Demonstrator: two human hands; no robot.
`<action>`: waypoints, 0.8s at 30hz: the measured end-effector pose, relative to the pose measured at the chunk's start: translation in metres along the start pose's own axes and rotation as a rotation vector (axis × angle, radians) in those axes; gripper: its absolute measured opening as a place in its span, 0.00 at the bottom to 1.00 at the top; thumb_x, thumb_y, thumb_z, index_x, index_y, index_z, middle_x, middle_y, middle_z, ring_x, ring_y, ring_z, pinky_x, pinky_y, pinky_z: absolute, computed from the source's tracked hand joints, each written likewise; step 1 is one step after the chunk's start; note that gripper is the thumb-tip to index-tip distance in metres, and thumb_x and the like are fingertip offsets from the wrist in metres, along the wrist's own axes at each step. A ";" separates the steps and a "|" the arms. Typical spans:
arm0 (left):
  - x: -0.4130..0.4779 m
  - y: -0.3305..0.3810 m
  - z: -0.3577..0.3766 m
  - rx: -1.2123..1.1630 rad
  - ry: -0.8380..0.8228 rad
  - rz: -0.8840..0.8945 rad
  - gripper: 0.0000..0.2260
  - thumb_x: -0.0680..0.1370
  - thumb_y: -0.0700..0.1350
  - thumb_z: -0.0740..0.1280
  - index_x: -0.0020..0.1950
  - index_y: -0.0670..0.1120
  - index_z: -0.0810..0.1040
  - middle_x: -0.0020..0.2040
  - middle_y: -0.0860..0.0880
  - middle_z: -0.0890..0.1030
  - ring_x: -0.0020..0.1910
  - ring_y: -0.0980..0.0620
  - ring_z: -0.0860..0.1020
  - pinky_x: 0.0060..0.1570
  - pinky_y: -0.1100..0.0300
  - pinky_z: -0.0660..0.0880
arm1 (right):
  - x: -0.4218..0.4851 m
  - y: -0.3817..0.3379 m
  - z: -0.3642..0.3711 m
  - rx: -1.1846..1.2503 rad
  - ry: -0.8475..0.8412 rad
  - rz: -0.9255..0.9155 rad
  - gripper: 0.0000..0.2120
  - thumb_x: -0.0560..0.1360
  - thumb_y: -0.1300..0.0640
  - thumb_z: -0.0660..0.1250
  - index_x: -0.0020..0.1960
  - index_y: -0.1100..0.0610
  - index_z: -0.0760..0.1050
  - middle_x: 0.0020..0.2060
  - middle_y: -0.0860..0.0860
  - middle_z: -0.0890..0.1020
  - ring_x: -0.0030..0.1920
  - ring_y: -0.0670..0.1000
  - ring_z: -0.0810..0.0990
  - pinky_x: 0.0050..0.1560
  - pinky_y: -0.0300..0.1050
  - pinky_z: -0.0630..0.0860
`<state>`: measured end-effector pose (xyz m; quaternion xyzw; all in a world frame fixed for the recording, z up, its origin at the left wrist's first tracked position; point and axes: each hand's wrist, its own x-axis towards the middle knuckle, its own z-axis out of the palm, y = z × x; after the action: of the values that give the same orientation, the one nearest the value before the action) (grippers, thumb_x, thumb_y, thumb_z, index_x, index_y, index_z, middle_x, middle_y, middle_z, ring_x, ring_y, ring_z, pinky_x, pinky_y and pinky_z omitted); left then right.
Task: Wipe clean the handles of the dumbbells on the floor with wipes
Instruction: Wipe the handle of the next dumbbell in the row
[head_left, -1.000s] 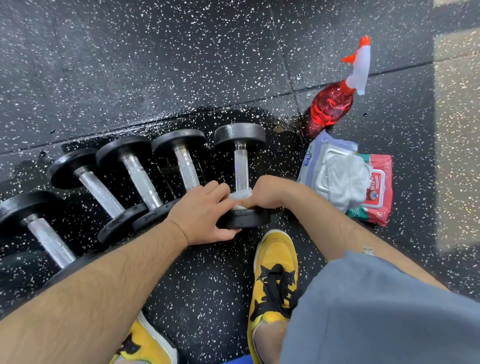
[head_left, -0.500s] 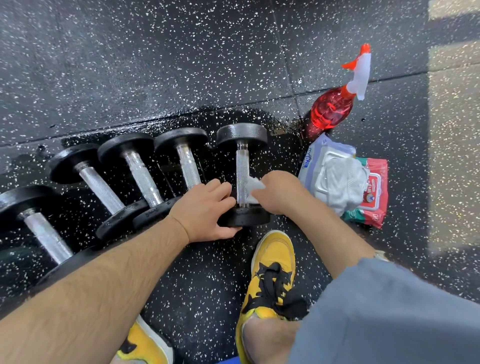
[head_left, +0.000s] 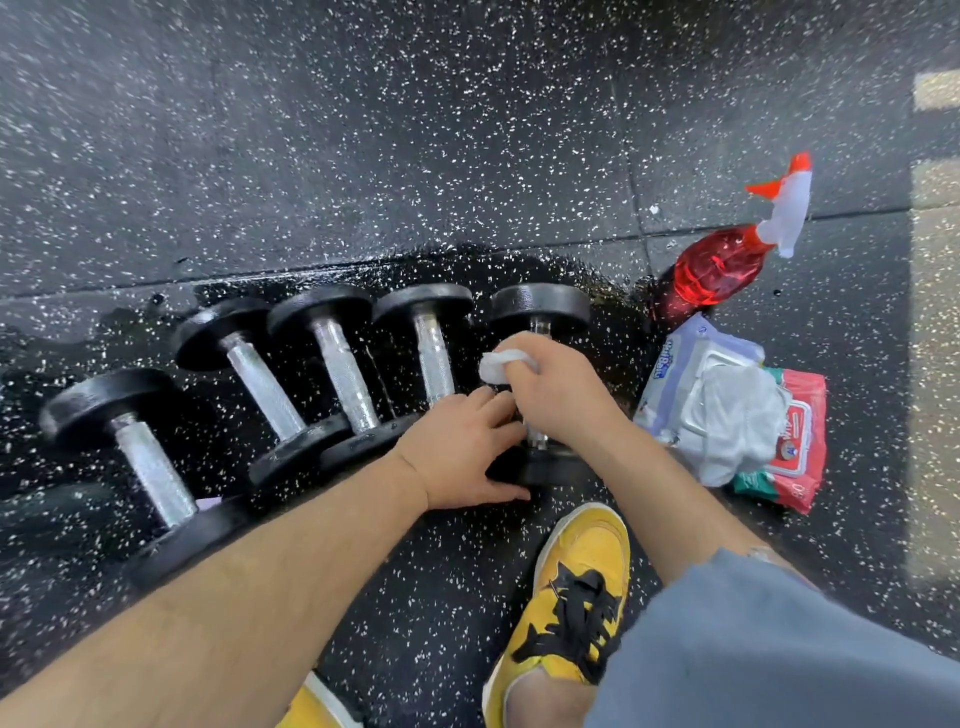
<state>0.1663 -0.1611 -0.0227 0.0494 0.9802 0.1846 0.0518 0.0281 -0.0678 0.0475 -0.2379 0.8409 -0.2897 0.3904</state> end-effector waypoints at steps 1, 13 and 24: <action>-0.005 -0.001 -0.005 -0.017 -0.009 -0.011 0.29 0.72 0.71 0.67 0.61 0.50 0.81 0.63 0.47 0.76 0.57 0.45 0.74 0.50 0.49 0.77 | 0.002 -0.007 0.004 0.023 -0.001 0.006 0.12 0.77 0.58 0.59 0.53 0.49 0.80 0.47 0.45 0.83 0.50 0.48 0.78 0.52 0.45 0.75; -0.067 -0.043 -0.028 0.288 0.135 0.058 0.17 0.78 0.59 0.72 0.54 0.45 0.81 0.53 0.48 0.79 0.51 0.47 0.74 0.49 0.53 0.74 | 0.026 -0.025 0.045 0.120 0.114 -0.044 0.15 0.79 0.56 0.63 0.63 0.50 0.80 0.54 0.43 0.82 0.55 0.44 0.79 0.53 0.36 0.73; -0.065 -0.057 -0.028 0.258 0.050 0.183 0.16 0.83 0.57 0.62 0.53 0.45 0.78 0.50 0.48 0.78 0.49 0.46 0.72 0.53 0.52 0.71 | 0.052 -0.014 0.088 -0.203 0.310 -0.431 0.09 0.74 0.60 0.68 0.52 0.59 0.84 0.45 0.52 0.75 0.43 0.52 0.74 0.41 0.46 0.74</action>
<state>0.2225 -0.2314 -0.0123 0.1400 0.9882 0.0622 0.0036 0.0702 -0.1368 -0.0158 -0.4021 0.8452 -0.3133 0.1608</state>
